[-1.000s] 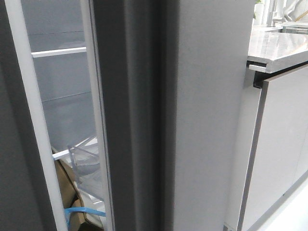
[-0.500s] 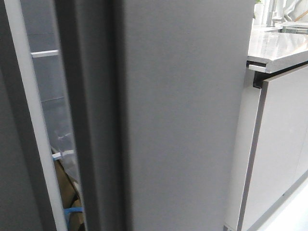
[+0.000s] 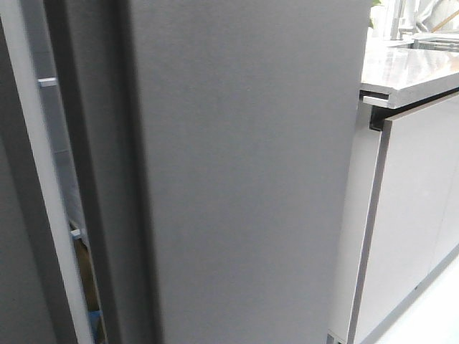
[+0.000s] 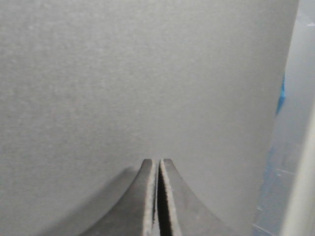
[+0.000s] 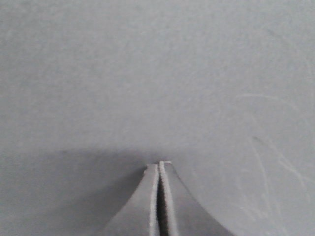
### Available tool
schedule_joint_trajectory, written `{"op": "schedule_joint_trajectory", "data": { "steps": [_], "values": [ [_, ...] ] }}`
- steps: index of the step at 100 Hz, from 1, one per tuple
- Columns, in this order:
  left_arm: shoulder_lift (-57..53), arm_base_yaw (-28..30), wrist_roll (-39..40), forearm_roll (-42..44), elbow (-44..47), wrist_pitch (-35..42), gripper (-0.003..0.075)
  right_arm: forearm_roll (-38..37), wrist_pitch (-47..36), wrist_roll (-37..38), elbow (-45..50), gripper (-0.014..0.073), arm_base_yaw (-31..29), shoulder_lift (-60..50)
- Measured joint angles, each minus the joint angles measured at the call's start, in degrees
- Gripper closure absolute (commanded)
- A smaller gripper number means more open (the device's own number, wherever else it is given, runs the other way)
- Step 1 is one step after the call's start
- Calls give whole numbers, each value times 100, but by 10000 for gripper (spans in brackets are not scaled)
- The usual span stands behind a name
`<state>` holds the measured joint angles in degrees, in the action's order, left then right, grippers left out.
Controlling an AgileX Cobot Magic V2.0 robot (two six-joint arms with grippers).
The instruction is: Close fridge door
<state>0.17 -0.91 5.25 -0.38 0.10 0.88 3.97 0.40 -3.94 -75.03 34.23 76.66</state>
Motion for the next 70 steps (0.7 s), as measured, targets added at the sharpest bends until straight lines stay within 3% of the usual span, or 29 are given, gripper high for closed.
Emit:
{"op": "schedule_joint_trajectory", "data": {
  "steps": [28, 70],
  "values": [
    [0, 0, 0, 0, 0, 0, 741, 0, -189, 0, -521, 670, 34, 721],
    [0, 0, 0, 0, 0, 0, 741, 0, -320, 0, -546, 670, 80, 1154]
  ]
}}
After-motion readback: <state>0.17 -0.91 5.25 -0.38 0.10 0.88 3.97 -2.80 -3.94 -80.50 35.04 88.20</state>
